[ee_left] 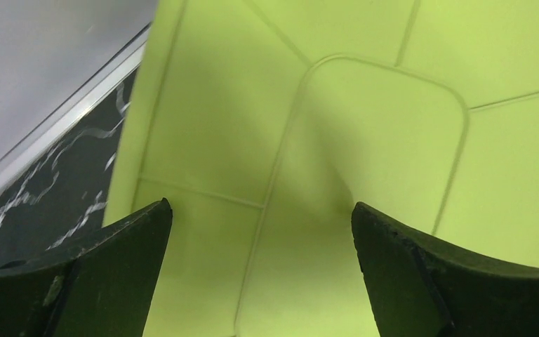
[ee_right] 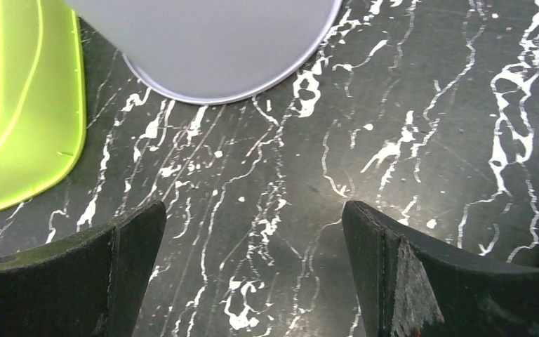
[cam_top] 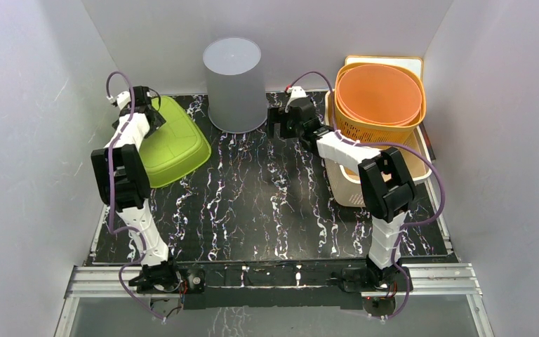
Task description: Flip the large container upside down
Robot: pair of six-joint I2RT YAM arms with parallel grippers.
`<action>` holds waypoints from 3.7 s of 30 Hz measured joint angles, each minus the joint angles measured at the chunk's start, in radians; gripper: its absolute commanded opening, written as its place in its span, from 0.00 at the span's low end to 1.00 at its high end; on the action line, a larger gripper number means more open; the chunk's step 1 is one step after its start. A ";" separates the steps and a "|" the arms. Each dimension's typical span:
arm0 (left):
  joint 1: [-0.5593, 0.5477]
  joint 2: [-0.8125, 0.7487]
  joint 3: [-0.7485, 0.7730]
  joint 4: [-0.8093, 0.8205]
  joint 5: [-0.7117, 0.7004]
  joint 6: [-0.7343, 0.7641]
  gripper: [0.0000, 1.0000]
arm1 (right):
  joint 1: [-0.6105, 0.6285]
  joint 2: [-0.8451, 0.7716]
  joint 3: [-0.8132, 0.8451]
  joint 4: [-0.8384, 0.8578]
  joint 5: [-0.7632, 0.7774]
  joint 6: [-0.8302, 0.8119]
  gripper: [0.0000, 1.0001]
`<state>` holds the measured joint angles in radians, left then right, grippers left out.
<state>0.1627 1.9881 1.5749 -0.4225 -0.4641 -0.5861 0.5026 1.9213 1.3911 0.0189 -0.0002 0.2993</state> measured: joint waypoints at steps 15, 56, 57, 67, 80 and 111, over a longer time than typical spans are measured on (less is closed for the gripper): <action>0.010 0.151 0.187 0.162 0.246 0.315 0.98 | -0.045 0.000 -0.015 -0.003 -0.032 -0.025 0.98; -0.323 0.289 0.575 -0.280 0.019 0.150 0.98 | -0.048 0.249 0.299 -0.068 0.005 -0.011 0.98; -0.327 0.303 0.576 -0.300 0.010 0.146 0.98 | -0.050 0.249 0.292 -0.069 0.005 -0.011 0.98; -0.341 0.237 0.407 -0.269 -0.025 0.143 0.98 | -0.079 0.249 0.263 -0.068 0.004 -0.012 0.98; -0.304 0.107 0.152 -0.223 -0.113 0.285 0.98 | -0.087 0.245 0.235 -0.059 -0.015 -0.005 0.98; -0.283 -0.253 0.156 -0.064 0.176 0.301 0.98 | -0.063 0.687 0.953 -0.093 0.170 0.014 0.98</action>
<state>-0.1204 1.7355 1.7309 -0.4870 -0.2878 -0.2848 0.4400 2.6083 2.3440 -0.0738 0.1699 0.3138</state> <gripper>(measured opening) 0.984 0.980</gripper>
